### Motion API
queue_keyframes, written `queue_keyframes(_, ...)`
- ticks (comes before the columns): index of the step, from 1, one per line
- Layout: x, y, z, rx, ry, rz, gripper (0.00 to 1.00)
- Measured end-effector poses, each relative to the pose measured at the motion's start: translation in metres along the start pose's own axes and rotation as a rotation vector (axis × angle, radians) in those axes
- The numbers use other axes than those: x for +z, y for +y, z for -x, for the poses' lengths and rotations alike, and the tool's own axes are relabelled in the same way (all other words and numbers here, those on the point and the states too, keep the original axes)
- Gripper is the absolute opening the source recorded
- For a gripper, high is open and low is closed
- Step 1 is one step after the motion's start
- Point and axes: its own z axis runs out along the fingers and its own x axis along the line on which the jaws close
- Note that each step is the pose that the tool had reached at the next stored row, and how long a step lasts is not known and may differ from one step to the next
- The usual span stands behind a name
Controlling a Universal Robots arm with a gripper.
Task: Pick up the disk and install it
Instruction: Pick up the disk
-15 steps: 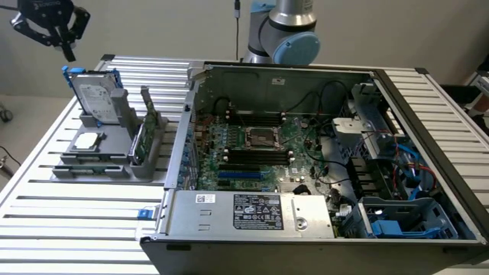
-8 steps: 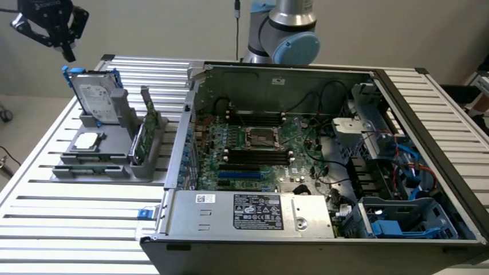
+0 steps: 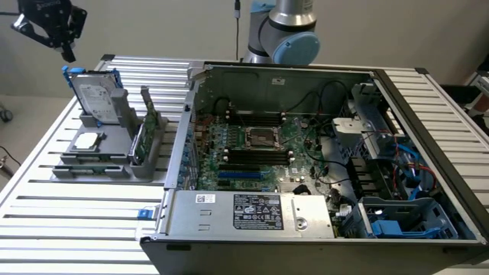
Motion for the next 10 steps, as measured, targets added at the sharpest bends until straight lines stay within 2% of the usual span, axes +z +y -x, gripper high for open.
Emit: queue_keyframes(10, 0.0007, 0.0000, 0.0000, -0.182, 0.0095, -0.0059, 0.11)
